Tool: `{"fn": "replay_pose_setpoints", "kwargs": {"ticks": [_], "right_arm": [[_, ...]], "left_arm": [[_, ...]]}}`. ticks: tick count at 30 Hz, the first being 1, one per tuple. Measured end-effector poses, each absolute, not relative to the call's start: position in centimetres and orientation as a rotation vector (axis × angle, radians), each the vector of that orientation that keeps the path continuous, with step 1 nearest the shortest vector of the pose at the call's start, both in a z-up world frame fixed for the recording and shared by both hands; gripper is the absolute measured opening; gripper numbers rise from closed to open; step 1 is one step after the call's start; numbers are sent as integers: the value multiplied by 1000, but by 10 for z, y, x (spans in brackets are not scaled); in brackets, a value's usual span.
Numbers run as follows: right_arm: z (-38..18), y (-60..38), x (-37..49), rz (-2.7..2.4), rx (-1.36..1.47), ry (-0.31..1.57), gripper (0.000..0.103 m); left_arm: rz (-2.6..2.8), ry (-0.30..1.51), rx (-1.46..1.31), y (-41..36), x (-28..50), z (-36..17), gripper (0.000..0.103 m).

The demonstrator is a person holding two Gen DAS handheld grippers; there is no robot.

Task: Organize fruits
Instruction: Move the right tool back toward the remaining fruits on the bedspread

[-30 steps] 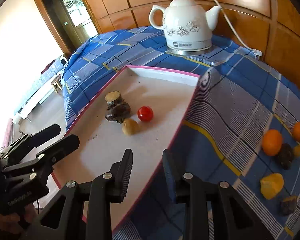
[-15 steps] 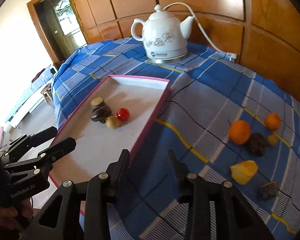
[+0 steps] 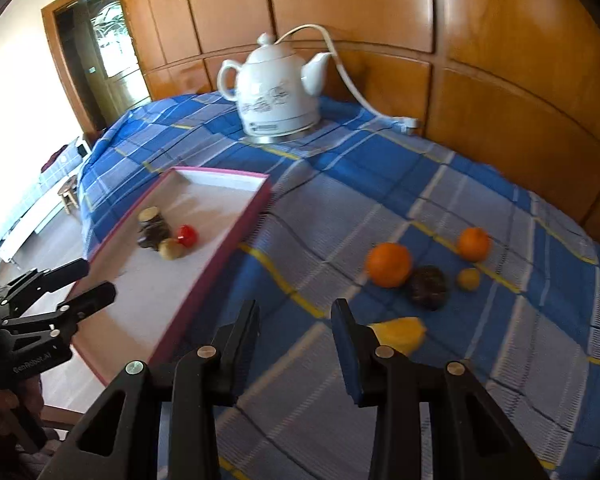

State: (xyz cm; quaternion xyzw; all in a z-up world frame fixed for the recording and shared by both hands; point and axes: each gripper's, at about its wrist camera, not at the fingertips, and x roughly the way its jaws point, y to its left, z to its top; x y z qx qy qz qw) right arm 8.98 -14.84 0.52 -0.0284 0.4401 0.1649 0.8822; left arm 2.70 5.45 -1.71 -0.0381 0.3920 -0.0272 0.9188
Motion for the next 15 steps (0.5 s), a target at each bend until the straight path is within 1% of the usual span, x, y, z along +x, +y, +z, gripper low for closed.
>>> {"fn": "replay_pose_setpoints", "kwargs": {"ticks": [15], "right_arm": [[22,-247,96,136,-60,890,37]], "left_arm": [[-92,793,2,31,28,-14,66]]}}
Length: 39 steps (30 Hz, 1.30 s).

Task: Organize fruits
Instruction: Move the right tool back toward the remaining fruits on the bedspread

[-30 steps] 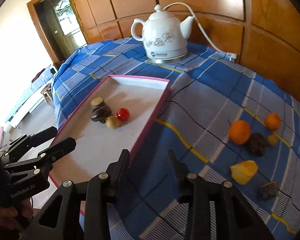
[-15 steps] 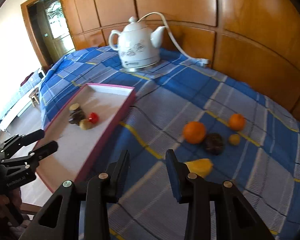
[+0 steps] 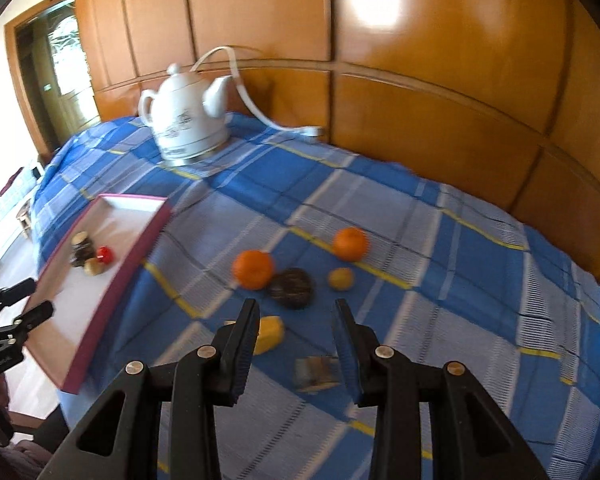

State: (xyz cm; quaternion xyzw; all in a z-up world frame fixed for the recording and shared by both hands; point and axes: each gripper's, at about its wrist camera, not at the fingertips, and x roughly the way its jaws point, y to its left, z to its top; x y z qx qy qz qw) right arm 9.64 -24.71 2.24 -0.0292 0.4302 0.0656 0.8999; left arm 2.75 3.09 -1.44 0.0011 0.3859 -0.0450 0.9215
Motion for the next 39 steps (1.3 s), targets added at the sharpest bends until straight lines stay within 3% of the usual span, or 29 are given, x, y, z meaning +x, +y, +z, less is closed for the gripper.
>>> {"fn": "replay_pose_setpoints", "kwargs": {"ticks": [14,39], "right_arm": [[-14,-363,106,-113,183,968,37],[-11,-370,109,-94,271,978,37]], "left_arm": [[-141,829,69,0,37,-20,66],[-456,892,212,-106,75,-33,65]]}}
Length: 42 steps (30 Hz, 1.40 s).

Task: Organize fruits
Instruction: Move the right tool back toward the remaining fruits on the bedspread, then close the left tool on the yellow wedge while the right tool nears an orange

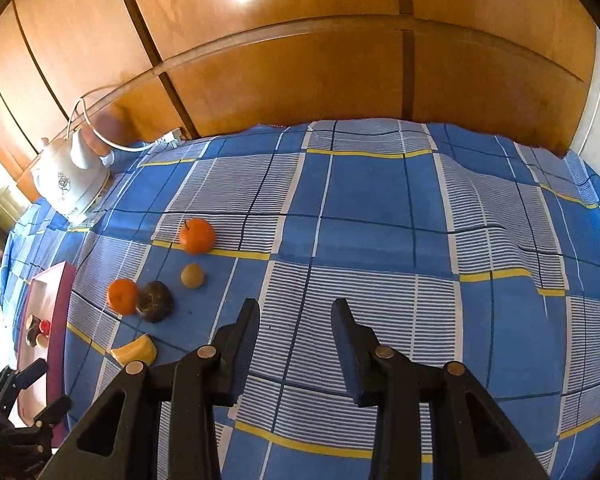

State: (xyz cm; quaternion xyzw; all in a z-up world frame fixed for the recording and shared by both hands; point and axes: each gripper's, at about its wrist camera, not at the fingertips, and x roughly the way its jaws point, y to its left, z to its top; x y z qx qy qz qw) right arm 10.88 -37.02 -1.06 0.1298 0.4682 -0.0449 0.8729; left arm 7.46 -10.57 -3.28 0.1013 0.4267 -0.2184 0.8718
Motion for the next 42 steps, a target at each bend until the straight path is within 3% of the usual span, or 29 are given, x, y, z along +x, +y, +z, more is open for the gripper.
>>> {"fn": "replay_pose_setpoints", "kwargs": {"ticks": [16,21,29,42], "right_arm": [[-10,-362,112,-60,255,988,37],[-13,-361,115,-51,247,1002,38],[-18,-359,115,-52,237,1024,37],[-27,-354,117,-42,210,1047,37]], "left_arm": [[-586,1007,257,-171,134,-76,58],[-599,1007,260,-178,140,-86,38],[-537,963,140,-139,106,-70,37],[-455,938,130,-98,82,-89,38]]}}
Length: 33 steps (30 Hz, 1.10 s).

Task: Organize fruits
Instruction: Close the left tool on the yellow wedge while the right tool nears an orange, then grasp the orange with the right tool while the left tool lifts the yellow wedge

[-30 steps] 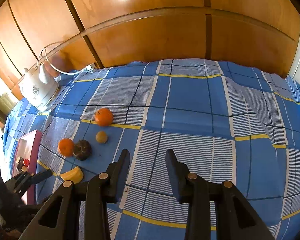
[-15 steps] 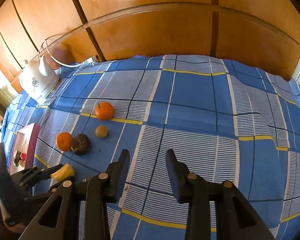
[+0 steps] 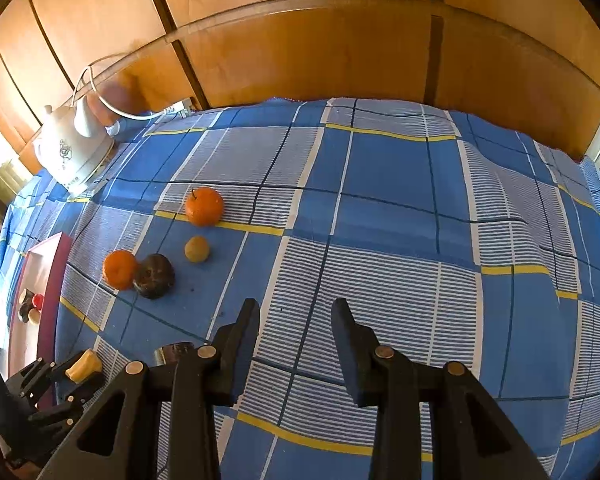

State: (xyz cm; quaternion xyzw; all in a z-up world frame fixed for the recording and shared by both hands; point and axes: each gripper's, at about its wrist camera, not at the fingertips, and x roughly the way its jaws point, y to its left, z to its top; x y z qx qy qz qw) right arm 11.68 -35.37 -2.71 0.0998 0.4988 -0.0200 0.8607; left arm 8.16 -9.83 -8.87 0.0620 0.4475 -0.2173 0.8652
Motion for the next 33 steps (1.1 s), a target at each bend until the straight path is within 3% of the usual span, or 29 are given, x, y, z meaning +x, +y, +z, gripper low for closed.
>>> {"fn": "replay_pose_setpoints", "kwargs": {"ticks": [13,20,33], "right_arm": [[-31,-329,127,53,216,1066,37],[-30,-300,180,97,204,1036,41],[-71,-272,266,34,82,1157,45]], "left_arm": [[-478,913,111,-95,80,-91,38],[-490,908,98,-92,80,-92,38],[-506,909,70,-89,81,-93,38]]}}
